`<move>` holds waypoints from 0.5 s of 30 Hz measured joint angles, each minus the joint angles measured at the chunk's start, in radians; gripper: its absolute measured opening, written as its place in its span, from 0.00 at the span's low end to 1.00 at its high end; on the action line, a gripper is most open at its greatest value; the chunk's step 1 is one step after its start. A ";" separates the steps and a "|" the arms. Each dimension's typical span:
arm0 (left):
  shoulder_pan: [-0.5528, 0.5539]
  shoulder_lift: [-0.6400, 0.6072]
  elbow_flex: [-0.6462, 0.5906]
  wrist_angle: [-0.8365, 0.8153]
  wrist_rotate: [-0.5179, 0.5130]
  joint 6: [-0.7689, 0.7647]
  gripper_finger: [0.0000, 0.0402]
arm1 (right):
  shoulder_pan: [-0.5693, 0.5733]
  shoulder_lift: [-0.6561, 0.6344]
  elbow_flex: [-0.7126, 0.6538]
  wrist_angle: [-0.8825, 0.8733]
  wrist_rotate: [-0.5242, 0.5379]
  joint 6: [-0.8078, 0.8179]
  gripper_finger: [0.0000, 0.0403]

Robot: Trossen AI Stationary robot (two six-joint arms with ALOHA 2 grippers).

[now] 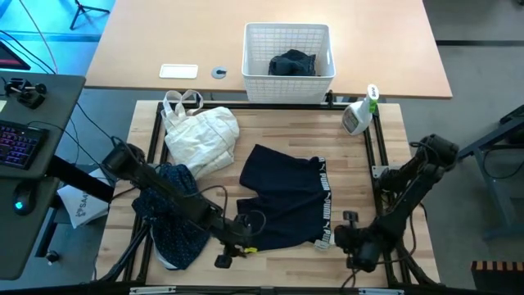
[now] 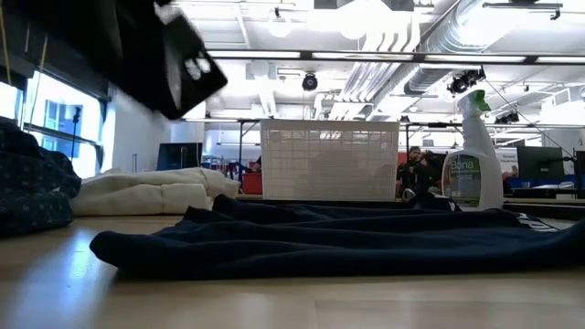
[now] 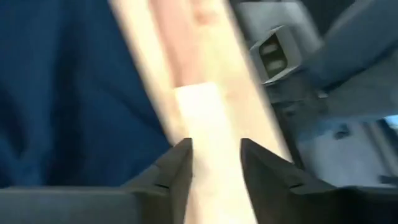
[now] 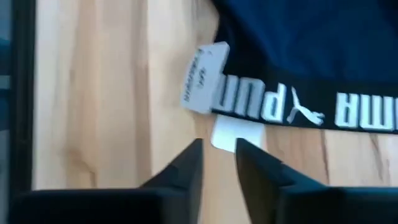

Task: Fold Laundry from Bin
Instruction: Fold the black boxer short

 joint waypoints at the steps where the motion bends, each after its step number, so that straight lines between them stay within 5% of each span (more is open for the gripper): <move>1: -0.003 0.017 0.000 0.002 -0.028 0.000 0.34 | 0.012 -0.007 -0.016 0.012 0.018 0.011 0.28; 8: -0.008 0.136 0.008 0.013 -0.099 -0.037 0.44 | 0.035 -0.008 -0.107 0.210 0.027 0.029 0.53; 15: -0.022 0.213 0.096 -0.042 -0.113 0.008 0.37 | 0.034 -0.008 -0.110 0.276 0.025 -0.054 0.55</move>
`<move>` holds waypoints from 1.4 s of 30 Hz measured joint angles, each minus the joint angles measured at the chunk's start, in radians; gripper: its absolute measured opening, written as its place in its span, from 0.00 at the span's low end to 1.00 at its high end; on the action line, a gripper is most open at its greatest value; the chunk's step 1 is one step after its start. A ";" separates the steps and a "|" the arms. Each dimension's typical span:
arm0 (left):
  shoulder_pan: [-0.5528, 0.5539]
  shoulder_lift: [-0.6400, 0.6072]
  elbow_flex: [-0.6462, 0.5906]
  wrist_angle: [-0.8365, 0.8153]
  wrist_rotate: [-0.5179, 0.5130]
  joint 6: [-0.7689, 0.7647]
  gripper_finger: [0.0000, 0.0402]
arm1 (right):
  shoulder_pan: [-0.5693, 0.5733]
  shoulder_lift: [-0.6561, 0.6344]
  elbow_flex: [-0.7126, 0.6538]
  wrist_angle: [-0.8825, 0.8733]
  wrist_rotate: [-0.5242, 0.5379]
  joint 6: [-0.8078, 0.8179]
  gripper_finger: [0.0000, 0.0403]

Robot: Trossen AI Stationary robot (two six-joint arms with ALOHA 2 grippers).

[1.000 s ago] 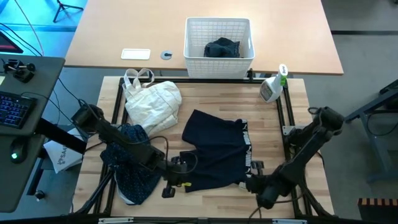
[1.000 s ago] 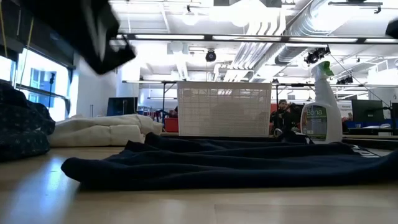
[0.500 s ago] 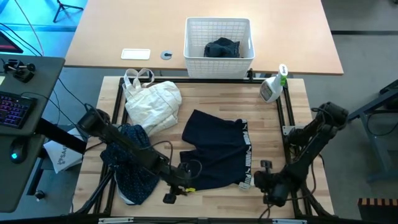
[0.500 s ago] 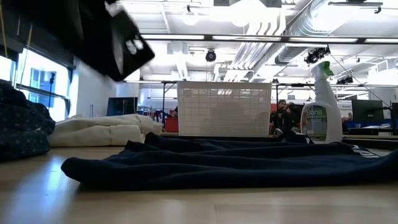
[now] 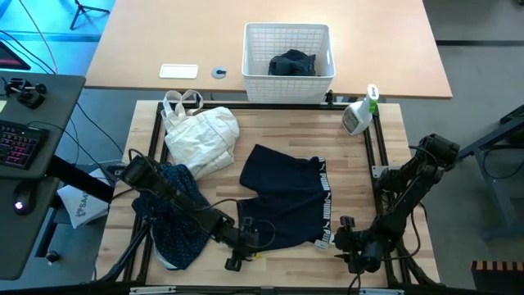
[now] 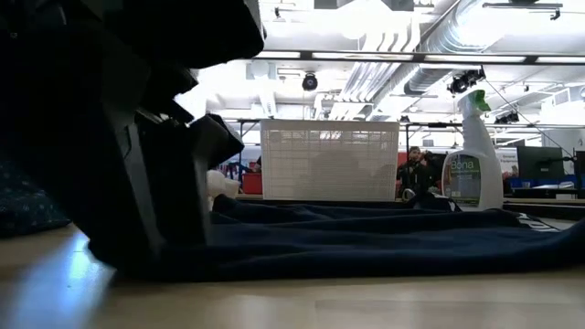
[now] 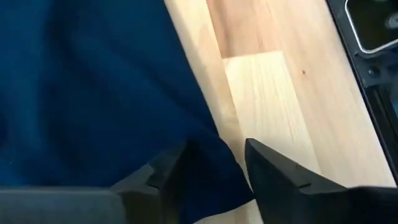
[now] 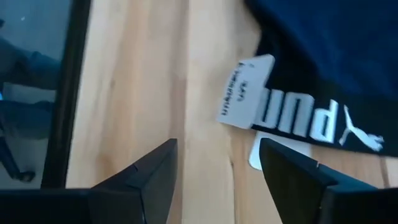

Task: Fold Laundry from Bin
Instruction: Fold the black boxer short

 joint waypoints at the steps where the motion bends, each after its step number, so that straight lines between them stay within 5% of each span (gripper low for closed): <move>1: -0.002 0.005 0.017 -0.035 0.001 -0.004 0.34 | 0.000 0.000 0.000 0.012 0.000 -0.021 0.54; 8: -0.004 -0.016 0.148 -0.296 -0.003 -0.066 0.03 | -0.002 0.000 -0.001 0.012 0.081 -0.088 0.48; 15: 0.004 -0.094 0.253 -0.390 -0.091 -0.158 0.01 | -0.006 0.000 -0.001 0.016 0.135 -0.126 0.46; 22: 0.037 -0.206 0.286 -0.402 -0.207 -0.210 0.00 | 0.006 0.000 -0.033 0.049 0.156 0.210 0.55; 33: 0.071 -0.263 0.287 -0.457 -0.268 -0.209 0.00 | 0.024 0.001 -0.299 0.586 0.235 0.478 0.56; 42: 0.069 -0.263 0.287 -0.457 -0.262 -0.209 0.00 | 0.024 0.021 -0.335 0.645 0.178 0.638 0.51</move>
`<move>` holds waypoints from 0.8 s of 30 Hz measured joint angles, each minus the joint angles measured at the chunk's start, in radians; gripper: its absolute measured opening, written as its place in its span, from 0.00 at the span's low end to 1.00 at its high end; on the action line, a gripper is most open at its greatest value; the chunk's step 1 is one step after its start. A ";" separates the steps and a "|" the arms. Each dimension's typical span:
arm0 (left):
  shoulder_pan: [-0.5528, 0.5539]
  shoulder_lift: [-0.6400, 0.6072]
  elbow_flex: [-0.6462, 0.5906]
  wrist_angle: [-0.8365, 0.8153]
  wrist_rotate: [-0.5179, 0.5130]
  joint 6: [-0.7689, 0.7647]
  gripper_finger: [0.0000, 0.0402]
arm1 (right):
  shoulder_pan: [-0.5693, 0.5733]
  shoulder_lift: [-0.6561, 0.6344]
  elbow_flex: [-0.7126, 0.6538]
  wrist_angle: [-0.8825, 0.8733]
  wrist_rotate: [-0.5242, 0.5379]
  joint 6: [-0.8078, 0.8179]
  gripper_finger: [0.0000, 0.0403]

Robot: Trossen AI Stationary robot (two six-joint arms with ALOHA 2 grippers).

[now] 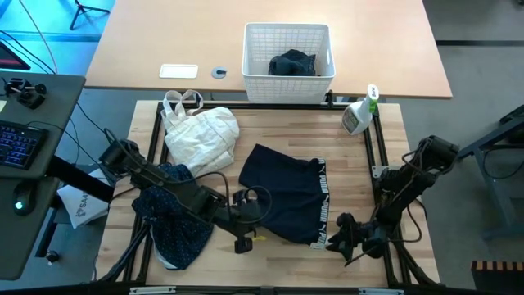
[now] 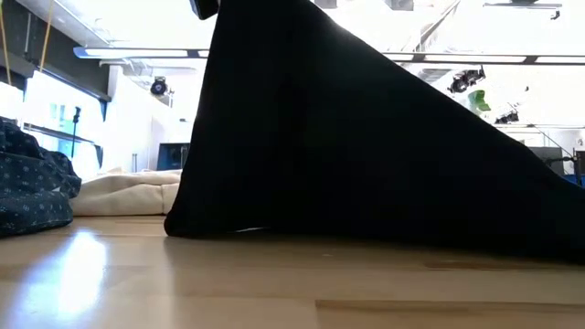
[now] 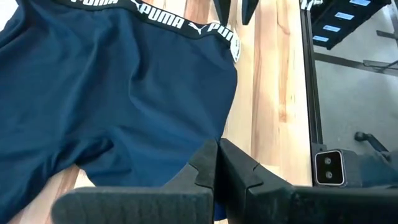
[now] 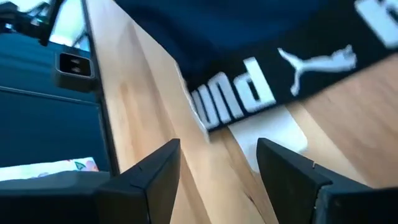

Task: Fold Laundry from Bin
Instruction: Fold the black boxer short

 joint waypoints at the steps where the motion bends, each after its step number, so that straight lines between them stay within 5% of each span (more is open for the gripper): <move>1: 0.000 0.000 0.000 0.000 0.000 0.000 0.00 | 0.000 0.011 0.004 0.012 0.000 0.008 0.51; 15: -0.003 0.000 0.000 0.002 0.002 0.000 0.00 | -0.032 0.228 0.147 0.143 0.185 -0.104 0.50; 24: -0.040 0.000 0.000 -0.006 0.009 0.000 0.00 | -0.029 0.229 0.129 0.119 0.244 -0.012 0.36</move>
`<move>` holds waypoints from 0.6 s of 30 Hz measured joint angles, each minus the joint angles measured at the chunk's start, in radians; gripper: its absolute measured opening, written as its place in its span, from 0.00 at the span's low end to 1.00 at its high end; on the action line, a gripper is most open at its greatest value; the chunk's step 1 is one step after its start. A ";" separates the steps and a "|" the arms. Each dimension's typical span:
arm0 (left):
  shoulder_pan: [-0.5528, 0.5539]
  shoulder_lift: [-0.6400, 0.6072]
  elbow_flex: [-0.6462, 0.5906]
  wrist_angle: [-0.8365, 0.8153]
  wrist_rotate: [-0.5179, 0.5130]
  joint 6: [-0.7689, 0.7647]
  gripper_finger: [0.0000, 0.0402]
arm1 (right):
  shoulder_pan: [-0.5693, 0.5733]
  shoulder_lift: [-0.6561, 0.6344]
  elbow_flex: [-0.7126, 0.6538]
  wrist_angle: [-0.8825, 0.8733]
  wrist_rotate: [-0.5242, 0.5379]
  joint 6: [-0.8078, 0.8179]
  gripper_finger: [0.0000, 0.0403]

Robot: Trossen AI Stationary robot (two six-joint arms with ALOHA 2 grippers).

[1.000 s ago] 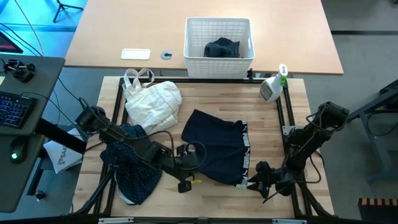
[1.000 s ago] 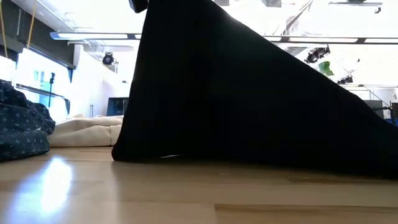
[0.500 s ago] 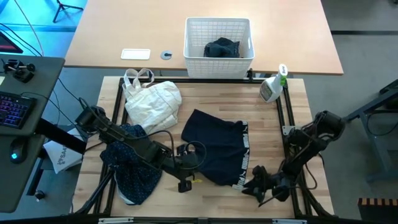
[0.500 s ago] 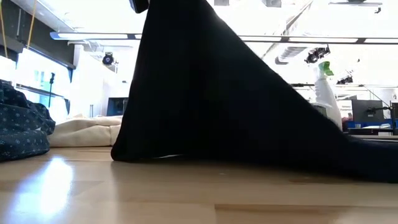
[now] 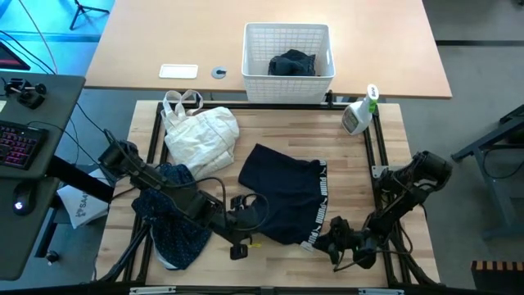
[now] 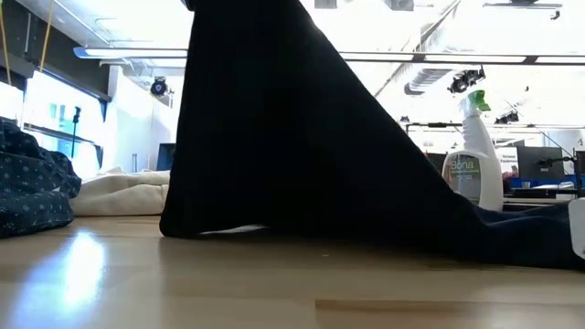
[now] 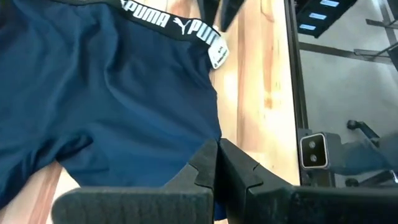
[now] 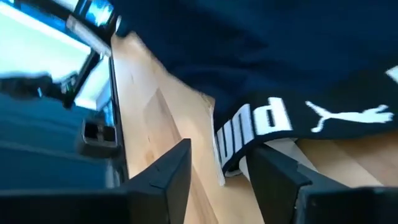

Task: Fold Laundry from Bin
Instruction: Fold the black boxer short

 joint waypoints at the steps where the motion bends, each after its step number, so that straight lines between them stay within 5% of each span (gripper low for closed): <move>1: -0.003 0.000 0.000 0.000 0.000 0.000 0.00 | -0.004 0.002 -0.001 -0.003 0.005 0.022 0.35; 13: -0.003 0.000 -0.001 -0.012 0.000 0.000 0.00 | -0.102 0.012 0.000 0.025 -0.093 -0.107 0.31; 18: -0.006 0.000 -0.001 -0.061 0.000 -0.011 0.00 | -0.102 0.013 -0.002 0.028 -0.084 -0.199 0.09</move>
